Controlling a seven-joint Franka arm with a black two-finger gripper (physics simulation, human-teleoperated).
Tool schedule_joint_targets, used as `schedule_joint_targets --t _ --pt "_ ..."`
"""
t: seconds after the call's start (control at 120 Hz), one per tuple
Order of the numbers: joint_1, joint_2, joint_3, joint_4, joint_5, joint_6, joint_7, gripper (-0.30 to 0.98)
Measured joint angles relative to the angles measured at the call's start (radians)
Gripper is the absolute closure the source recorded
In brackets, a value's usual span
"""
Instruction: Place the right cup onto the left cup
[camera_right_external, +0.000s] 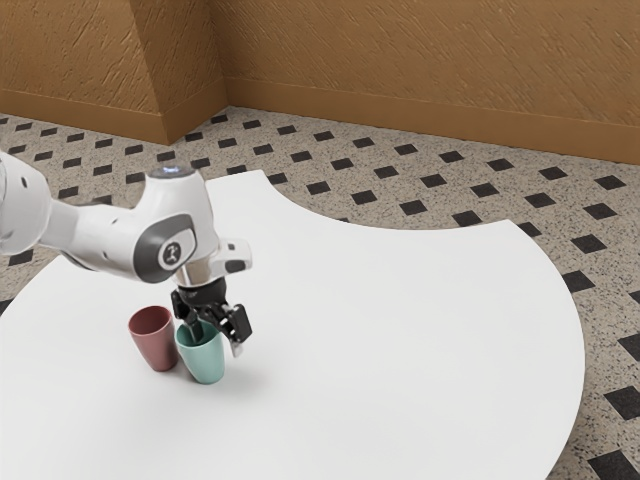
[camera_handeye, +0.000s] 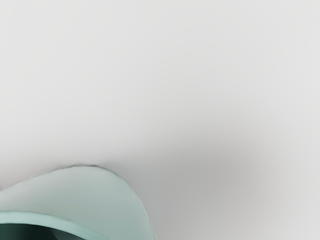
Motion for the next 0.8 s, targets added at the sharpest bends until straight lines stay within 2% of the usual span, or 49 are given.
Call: schedule_joint_targets --t 0.042,0.292,0.383,0.567,0.8 --pt "0.001 0.005 0.0 0.0 0.0 0.008 -0.001 0.03" --pt "-0.019 -0.006 0.0 -0.009 -0.001 0.031 -0.004 0.49" --pt "-0.017 -0.007 0.0 -0.01 -0.001 0.03 -0.004 0.62" --pt "-0.014 -0.008 0.006 -0.01 0.002 0.029 -0.007 0.73" --pt "-0.015 -0.044 0.007 -0.011 0.009 0.018 -0.018 0.78"
